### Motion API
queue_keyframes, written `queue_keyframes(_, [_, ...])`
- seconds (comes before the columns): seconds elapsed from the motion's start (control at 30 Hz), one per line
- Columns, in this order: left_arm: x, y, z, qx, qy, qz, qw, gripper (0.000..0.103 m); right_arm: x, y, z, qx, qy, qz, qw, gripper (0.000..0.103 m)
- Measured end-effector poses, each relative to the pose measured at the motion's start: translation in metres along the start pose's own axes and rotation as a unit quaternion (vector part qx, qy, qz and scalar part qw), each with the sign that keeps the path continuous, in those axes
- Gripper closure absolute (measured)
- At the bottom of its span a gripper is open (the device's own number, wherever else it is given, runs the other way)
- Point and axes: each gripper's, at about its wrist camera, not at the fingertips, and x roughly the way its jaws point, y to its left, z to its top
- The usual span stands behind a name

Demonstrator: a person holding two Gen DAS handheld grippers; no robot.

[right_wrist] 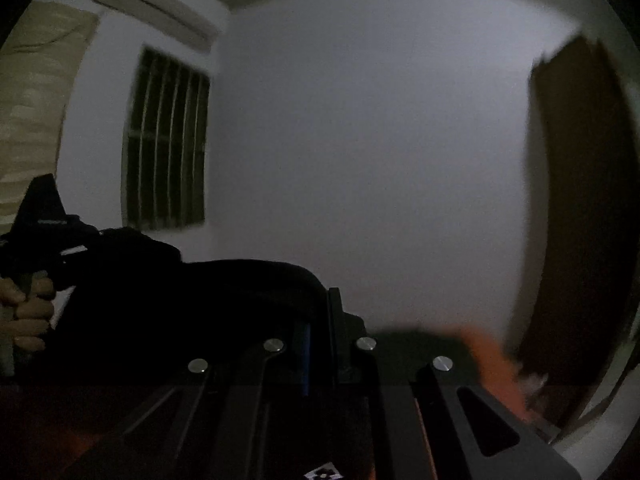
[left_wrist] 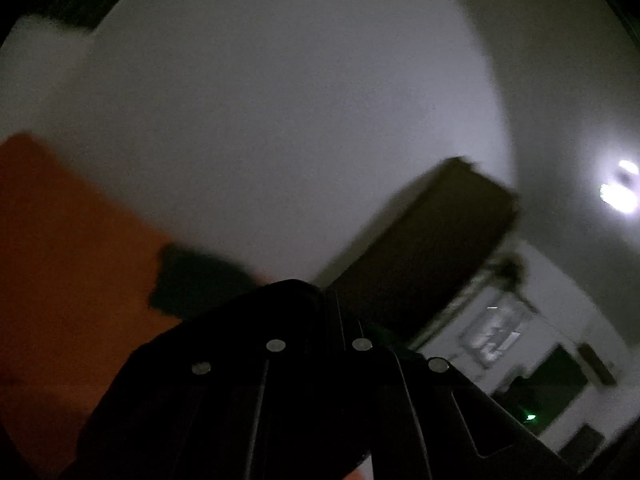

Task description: Fold clothes

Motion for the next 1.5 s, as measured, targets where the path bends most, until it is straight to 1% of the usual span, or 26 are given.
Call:
queue_keyframes(0.07, [0.038,0.047,0.000,-0.031,0.031,0.047,0.9980,0.098,0.046,-0.006,-0.015,0.008,0.053,0.012,0.999,0.097])
queue_keyframes(0.13, [0.080,0.098,-0.004,-0.049,0.055,0.102,0.9921,0.098,0.105,-0.012,-0.042,0.008,0.108,0.017,0.994,0.097])
queue_keyframes(0.2, [0.120,0.143,-0.009,-0.068,0.081,0.151,0.9828,0.098,0.165,-0.019,-0.071,0.019,0.160,0.026,0.987,0.097])
queue_keyframes(0.27, [0.164,0.194,-0.013,-0.096,0.111,0.197,0.9694,0.098,0.223,-0.022,-0.097,0.025,0.203,0.026,0.979,0.097])
queue_keyframes(0.3, [0.176,0.206,-0.015,-0.111,0.117,0.210,0.9644,0.098,0.249,-0.024,-0.107,0.030,0.221,0.025,0.974,0.097])
queue_keyframes(0.37, [0.202,0.249,-0.021,-0.167,0.156,0.237,0.9442,0.097,0.304,-0.023,-0.133,0.037,0.282,0.030,0.958,0.094])
queue_keyframes(0.43, [0.210,0.277,-0.024,-0.227,0.181,0.249,0.9240,0.096,0.348,-0.029,-0.160,0.075,0.366,0.044,0.927,0.093])
queue_keyframes(0.5, [0.207,0.284,-0.026,-0.247,0.176,0.236,0.9234,0.090,0.371,-0.044,-0.189,0.148,0.428,0.064,0.889,0.089])
queue_keyframes(0.57, [0.200,0.301,-0.030,-0.248,0.170,0.237,0.9237,0.082,0.373,-0.058,-0.204,0.201,0.439,0.080,0.872,0.082])
queue_keyframes(0.6, [0.195,0.313,-0.033,-0.241,0.167,0.245,0.9242,0.074,0.369,-0.071,-0.211,0.220,0.428,0.087,0.872,0.078])
queue_keyframes(0.63, [0.193,0.314,-0.035,-0.241,0.164,0.252,0.9228,0.069,0.366,-0.076,-0.207,0.232,0.410,0.088,0.878,0.067])
queue_keyframes(0.67, [0.196,0.316,-0.036,-0.247,0.155,0.250,0.9233,0.068,0.359,-0.088,-0.206,0.242,0.388,0.080,0.886,0.045])
queue_keyframes(0.73, [0.190,0.333,-0.027,-0.263,0.133,0.243,0.9241,0.068,0.348,-0.113,-0.197,0.261,0.335,0.052,0.904,0.024])
queue_keyframes(0.8, [0.178,0.348,-0.019,-0.269,0.116,0.238,0.9259,0.068,0.338,-0.134,-0.182,0.275,0.296,0.036,0.914,0.023])
queue_keyframes(0.83, [0.171,0.348,-0.015,-0.256,0.112,0.239,0.9300,0.068,0.330,-0.143,-0.181,0.272,0.291,0.041,0.916,0.023])
queue_keyframes(0.9, [0.171,0.349,-0.017,-0.213,0.125,0.249,0.9365,0.061,0.314,-0.160,-0.180,0.266,0.280,0.051,0.921,0.023])
queue_keyframes(0.93, [0.167,0.352,-0.023,-0.185,0.144,0.259,0.9368,0.054,0.311,-0.163,-0.187,0.253,0.295,0.050,0.920,0.023])
queue_keyframes(0.97, [0.164,0.355,-0.029,-0.157,0.163,0.270,0.9359,0.052,0.308,-0.167,-0.195,0.239,0.309,0.049,0.919,0.023])
queue_keyframes(1.03, [0.159,0.371,-0.052,-0.149,0.190,0.274,0.9308,0.052,0.291,-0.182,-0.240,0.238,0.358,0.048,0.901,0.023])
queue_keyframes(1.13, [0.154,0.395,-0.082,-0.147,0.222,0.281,0.9221,0.052,0.269,-0.200,-0.311,0.255,0.429,0.041,0.866,0.024])
queue_keyframes(1.23, [0.156,0.420,-0.100,-0.174,0.234,0.298,0.9089,0.052,0.222,-0.213,-0.376,0.303,0.445,0.047,0.841,0.027])
queue_keyframes(1.3, [0.163,0.431,-0.106,-0.188,0.230,0.297,0.9073,0.052,0.200,-0.218,-0.406,0.345,0.444,0.057,0.825,0.037])
queue_keyframes(1.37, [0.167,0.435,-0.111,-0.192,0.229,0.300,0.9060,0.051,0.189,-0.210,-0.422,0.363,0.443,0.081,0.816,0.050])
queue_keyframes(1.4, [0.169,0.436,-0.113,-0.194,0.229,0.301,0.9053,0.051,0.184,-0.207,-0.429,0.371,0.442,0.093,0.811,0.053])
queue_keyframes(1.43, [0.171,0.438,-0.116,-0.193,0.231,0.303,0.9042,0.052,0.181,-0.199,-0.431,0.362,0.448,0.104,0.811,0.058])
queue_keyframes(1.5, [0.176,0.440,-0.123,-0.192,0.233,0.305,0.9032,0.052,0.177,-0.190,-0.419,0.332,0.442,0.094,0.828,0.081])
